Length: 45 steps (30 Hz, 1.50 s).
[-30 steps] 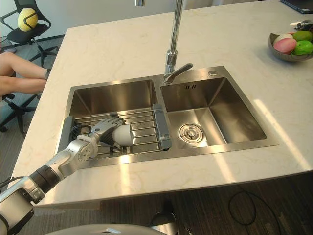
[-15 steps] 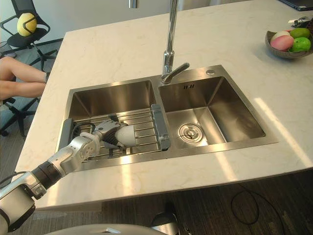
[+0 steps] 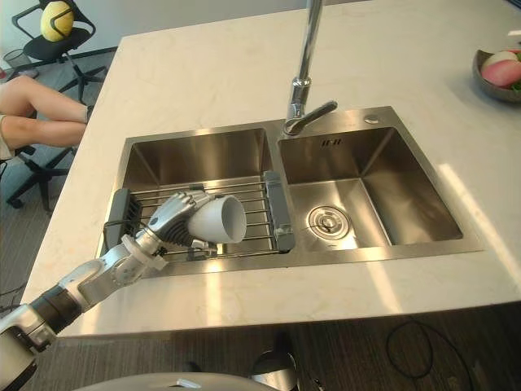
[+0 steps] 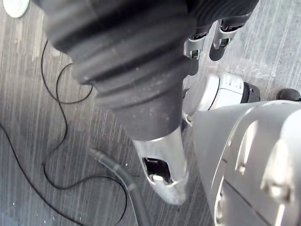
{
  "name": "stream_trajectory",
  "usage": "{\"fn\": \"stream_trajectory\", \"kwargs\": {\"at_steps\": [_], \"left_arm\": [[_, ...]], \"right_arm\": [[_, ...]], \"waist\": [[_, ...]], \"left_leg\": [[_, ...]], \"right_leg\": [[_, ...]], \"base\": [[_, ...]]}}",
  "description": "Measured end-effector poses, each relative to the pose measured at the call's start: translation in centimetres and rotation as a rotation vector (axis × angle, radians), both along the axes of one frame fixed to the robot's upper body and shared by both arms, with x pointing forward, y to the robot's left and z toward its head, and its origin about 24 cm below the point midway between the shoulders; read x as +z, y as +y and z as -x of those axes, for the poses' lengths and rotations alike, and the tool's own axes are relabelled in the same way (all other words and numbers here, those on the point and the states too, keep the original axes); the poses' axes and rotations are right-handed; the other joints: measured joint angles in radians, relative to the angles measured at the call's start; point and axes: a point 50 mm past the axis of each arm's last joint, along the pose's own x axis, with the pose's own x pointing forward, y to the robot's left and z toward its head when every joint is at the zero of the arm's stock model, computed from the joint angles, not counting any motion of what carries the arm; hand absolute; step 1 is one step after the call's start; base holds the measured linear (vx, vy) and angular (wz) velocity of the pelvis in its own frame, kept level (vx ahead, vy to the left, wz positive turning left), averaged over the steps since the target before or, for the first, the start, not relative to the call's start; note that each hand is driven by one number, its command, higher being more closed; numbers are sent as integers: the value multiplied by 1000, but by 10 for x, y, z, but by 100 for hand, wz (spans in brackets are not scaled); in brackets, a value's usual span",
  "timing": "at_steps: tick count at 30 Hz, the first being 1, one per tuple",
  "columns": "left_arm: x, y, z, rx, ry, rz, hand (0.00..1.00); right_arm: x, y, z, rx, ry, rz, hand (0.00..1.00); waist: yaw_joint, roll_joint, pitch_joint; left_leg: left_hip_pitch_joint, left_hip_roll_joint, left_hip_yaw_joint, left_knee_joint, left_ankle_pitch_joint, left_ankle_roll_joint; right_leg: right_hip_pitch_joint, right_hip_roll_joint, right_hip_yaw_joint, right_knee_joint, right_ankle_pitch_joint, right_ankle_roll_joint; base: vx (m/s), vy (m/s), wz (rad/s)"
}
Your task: Walk over to the sink, pick up the cup, carry it to the dishwasher, place the cup inside the dishwasher, then close the dishwasher door
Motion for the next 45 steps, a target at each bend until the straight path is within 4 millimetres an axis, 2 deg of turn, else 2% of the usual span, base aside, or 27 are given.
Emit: {"fn": "stream_trajectory", "kwargs": {"at_steps": [1, 2, 3, 6, 8, 10, 13, 15, 16, 19, 22, 24, 27, 30, 31, 32, 33, 34, 36, 37, 38, 39, 41, 42, 43, 44, 45], "left_arm": [[17, 2, 4, 1, -69, 62, 100], [25, 4, 5, 9, -103, 89, 100], [41, 14, 6, 45, -163, 167, 100], [62, 33, 10, 104, -226, 319, 100], [81, 50, 16, 118, -253, 527, 100], [87, 61, 16, 120, -235, 696, 100], [85, 75, 13, 113, -142, 928, 100], [79, 80, 13, 88, -73, 994, 100], [75, 81, 13, 51, -8, 1025, 100], [68, 79, 18, -37, 131, 1026, 100], [61, 85, 21, -22, 200, 959, 100], [61, 94, 21, 3, 216, 948, 100], [65, 122, 22, 75, 183, 952, 100], [66, 151, 24, 179, 143, 935, 100], [64, 158, 24, 209, 137, 938, 100], [58, 174, 23, 282, 143, 949, 100], [55, 183, 24, 321, 147, 952, 100], [54, 200, 31, 387, 130, 955, 100], [58, 218, 37, 426, 97, 983, 100], [57, 228, 39, 436, 87, 1010, 100], [54, 234, 39, 442, 96, 1029, 100], [51, 238, 40, 451, 105, 1044, 100], [39, 248, 39, 466, 148, 1085, 100], [35, 248, 38, 464, 162, 1089, 100], [30, 247, 35, 449, 198, 1082, 100], [25, 246, 34, 440, 227, 1070, 100], [24, 246, 33, 437, 238, 1065, 100]], "right_arm": [[1, -2, -1, 1, -11, 0, 0], [1, -3, -1, -6, -19, 0, 0], [2, -5, -4, -13, -37, 2, 0], [3, -8, -3, -46, -53, 0, 0], [2, -7, 0, -45, -40, 4, 0], [1, -4, 3, -56, -33, 0, 0], [-2, 5, 4, -73, -35, -20, 0], [-3, 9, 3, -78, -36, -24, 0], [-4, 13, 3, -77, -34, -27, 0], [-5, 18, 4, -75, -15, -19, 0], [-5, 19, 4, -61, 4, -8, 0], [-6, 21, 4, -61, 5, -17, 0], [-6, 22, 11, -35, 29, -24, 0], [-5, 19, 14, -54, 12, -21, 0], [-5, 18, 11, -55, 3, -22, 0], [-5, 19, 6, -46, -17, -28, 0], [-5, 19, 6, -43, -18, -30, 0], [-5, 20, 1, -27, -30, -33, 0], [-2, 16, -16, -10, -68, -22, 0], [0, 9, -25, 6, -86, -5, 0], [2, 4, -27, 28, -88, 9, 0], [4, 1, -30, 41, -91, 21, 0], [8, -12, -34, 102, -85, 66, 0], [9, -15, -33, 115, -77, 75, 0], [9, -18, -29, 115, -57, 81, 0], [8, -17, -23, 111, -36, 72, 0], [7, -17, -20, 109, -28, 67, 0]], "waist": [[13, 0, 0], [21, 0, 0], [40, 0, 0], [53, 0, -1], [78, -2, -1], [102, -6, -1], [119, -29, -3], [126, -46, -3], [136, -63, 0], [163, -94, -1], [187, -108, -4], [191, -116, -3], [196, -145, -3], [229, -172, -21], [235, -170, -18], [236, -163, -14], [241, -166, -15], [256, -173, -20], [287, -163, -16], [313, -125, -4], [320, -110, -6], [320, -98, -7], [314, -56, 1], [304, -48, 1], [275, -35, 5], [263, -31, 9], [260, -28, 15]], "left_leg": [[0, -2, -11, 0, 3, 2], [0, -4, -14, 0, 4, 3], [-1, -8, -24, 0, 7, 6], [-6, -15, -46, -1, 10, 10], [-13, -19, -59, -1, 15, 13], [-13, -18, -67, 0, 17, 13], [-13, -18, -90, 12, 16, 13], [-13, -19, -99, 24, 10, 14], [-11, -21, -105, 35, 4, 15], [-4, -28, -103, 48, -4, 20], [4, -36, -75, 46, -11, 25], [-1, -39, -72, 46, -13, 21], [-53, -33, -89, 89, -26, 19], [-152, -17, -112, 138, -39, 38], [-165, -11, -111, 141, -29, 48], [-183, -9, -125, 157, -17, 43], [-188, -10, -133, 167, -18, 43], [-208, -14, -142, 192, -20, 42], [-246, -4, -154, 225, -19, 40], [-244, 8, -169, 217, -8, 31], [-238, 9, -180, 206, 4, 31], [-236, 6, -190, 197, 14, 30], [-223, -9, -217, 144, 70, 37], [-221, -14, -213, 133, 85, 46], [-221, -15, -163, 118, 97, 80], [-207, 3, -93, 112, 95, 108], [-197, 18, -53, 112, 95, 109]], "right_leg": [[5, -2, -14, 0, 0, 0], [6, -3, -16, 0, 0, 0], [15, -7, -24, 0, -1, -1], [20, -14, -42, 0, -10, 6], [22, -16, -48, 1, -11, 6], [27, -17, -54, 11, -13, 8], [28, -23, -71, 57, -43, 10], [16, -33, -72, 106, -70, 10], [9, -41, -71, 142, -90, 10], [-4, -56, -61, 184, -107, 9], [-21, -67, -33, 196, -108, 7], [-28, -69, -30, 198, -112, 0], [-43, -69, -46, 210, -99, -11], [-64, -47, -62, 135, -51, -33], [-76, -44, -64, 154, -62, -30], [-93, -42, -53, 266, -143, -22], [-93, -37, -40, 302, -177, -18], [-90, -30, -30, 307, -213, -12], [-87, -9, -42, 278, -212, -6], [-76, 8, -46, 276, -215, -8], [-74, 10, -53, 290, -225, -13], [-73, 10, -58, 303, -234, -14], [-67, 9, -71, 366, -278, -30], [-61, 9, -79, 378, -292, -34], [-36, 9, -117, 395, -317, -51], [-10, 2, -157, 410, -323, -54], [8, 3, -180, 413, -325, -58]], "base": [[-45, -3, 29], [-65, -4, 24], [-66, -3, 21], [-70, -2, 22], [-38, -2, 16], [-5, -9, 18], [4, -9, 20], [0, 4, 12], [-21, 18, 7], [-41, 31, -3], [-75, 48, -22], [-63, 26, -6], [-48, 2, 11], [-60, 8, 19], [0, -24, 41], [31, -39, 38], [76, -60, 46], [43, -73, 32], [-51, -71, 30], [-108, -66, 31], [-115, -75, 36], [-93, -67, 54], [-161, -88, 78], [-193, -82, 122], [-118, -49, 148], [-139, -84, 148], [-69, -79, 117]]}}
